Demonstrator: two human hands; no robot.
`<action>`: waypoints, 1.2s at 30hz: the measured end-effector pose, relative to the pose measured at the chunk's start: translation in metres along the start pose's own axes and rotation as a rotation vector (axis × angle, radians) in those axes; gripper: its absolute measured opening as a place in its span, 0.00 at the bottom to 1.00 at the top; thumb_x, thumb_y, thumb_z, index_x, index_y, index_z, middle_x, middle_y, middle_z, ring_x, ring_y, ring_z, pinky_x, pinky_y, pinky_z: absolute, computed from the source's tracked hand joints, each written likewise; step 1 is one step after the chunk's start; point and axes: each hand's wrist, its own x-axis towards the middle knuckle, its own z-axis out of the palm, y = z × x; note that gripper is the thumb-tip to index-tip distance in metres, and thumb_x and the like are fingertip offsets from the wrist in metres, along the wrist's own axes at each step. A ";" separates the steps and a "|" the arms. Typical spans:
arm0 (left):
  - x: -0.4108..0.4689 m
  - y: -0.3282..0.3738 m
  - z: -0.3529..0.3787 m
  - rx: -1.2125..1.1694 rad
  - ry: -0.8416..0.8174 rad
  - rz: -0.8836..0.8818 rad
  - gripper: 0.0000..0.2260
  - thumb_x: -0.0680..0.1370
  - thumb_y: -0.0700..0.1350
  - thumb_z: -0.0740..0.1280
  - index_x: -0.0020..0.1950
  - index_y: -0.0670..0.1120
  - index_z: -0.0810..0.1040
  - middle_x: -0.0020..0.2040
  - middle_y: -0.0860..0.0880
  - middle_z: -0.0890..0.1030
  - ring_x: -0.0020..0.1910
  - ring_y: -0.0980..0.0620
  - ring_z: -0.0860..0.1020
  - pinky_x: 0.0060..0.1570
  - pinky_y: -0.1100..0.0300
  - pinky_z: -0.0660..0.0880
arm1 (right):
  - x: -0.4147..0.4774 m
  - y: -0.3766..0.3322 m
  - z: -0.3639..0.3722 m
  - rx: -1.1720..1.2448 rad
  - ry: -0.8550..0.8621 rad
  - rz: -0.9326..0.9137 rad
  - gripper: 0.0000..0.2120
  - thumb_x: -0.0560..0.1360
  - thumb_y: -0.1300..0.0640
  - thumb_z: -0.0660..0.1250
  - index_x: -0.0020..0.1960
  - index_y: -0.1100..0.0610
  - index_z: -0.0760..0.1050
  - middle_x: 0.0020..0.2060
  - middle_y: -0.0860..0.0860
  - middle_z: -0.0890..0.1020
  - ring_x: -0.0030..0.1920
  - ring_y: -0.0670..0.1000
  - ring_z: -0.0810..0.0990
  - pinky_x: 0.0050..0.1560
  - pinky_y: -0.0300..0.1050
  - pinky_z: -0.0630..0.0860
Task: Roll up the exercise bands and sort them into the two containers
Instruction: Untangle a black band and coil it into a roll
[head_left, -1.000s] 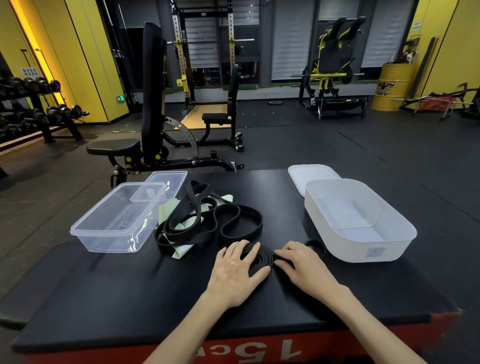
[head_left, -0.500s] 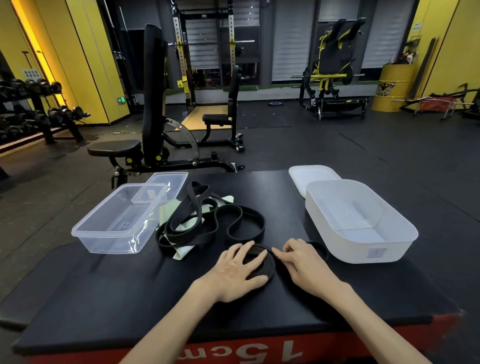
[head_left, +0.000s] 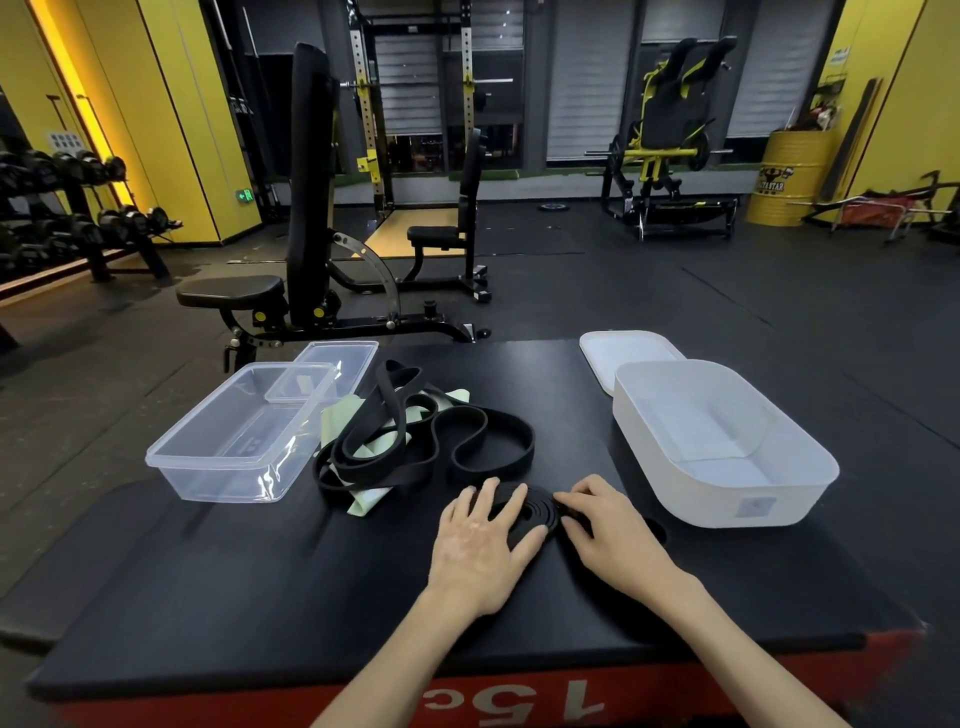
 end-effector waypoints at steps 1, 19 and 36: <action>0.000 0.004 0.001 -0.008 0.005 -0.037 0.45 0.62 0.70 0.26 0.77 0.59 0.47 0.79 0.49 0.49 0.76 0.46 0.49 0.74 0.52 0.46 | -0.001 0.000 -0.001 -0.013 -0.019 0.007 0.15 0.77 0.58 0.62 0.62 0.53 0.76 0.47 0.46 0.72 0.47 0.46 0.72 0.44 0.37 0.68; -0.006 0.000 0.002 -0.010 -0.105 0.104 0.38 0.70 0.68 0.29 0.78 0.54 0.43 0.79 0.51 0.40 0.76 0.45 0.37 0.74 0.46 0.41 | -0.004 -0.005 -0.016 0.019 -0.116 0.139 0.19 0.73 0.53 0.62 0.63 0.46 0.76 0.45 0.48 0.74 0.48 0.48 0.73 0.50 0.41 0.72; 0.011 -0.002 0.007 -0.171 0.167 0.082 0.34 0.68 0.72 0.49 0.66 0.55 0.67 0.72 0.52 0.63 0.73 0.53 0.57 0.73 0.56 0.54 | -0.013 -0.015 -0.026 0.063 -0.121 0.150 0.03 0.69 0.52 0.64 0.39 0.51 0.74 0.31 0.48 0.74 0.37 0.45 0.72 0.39 0.43 0.72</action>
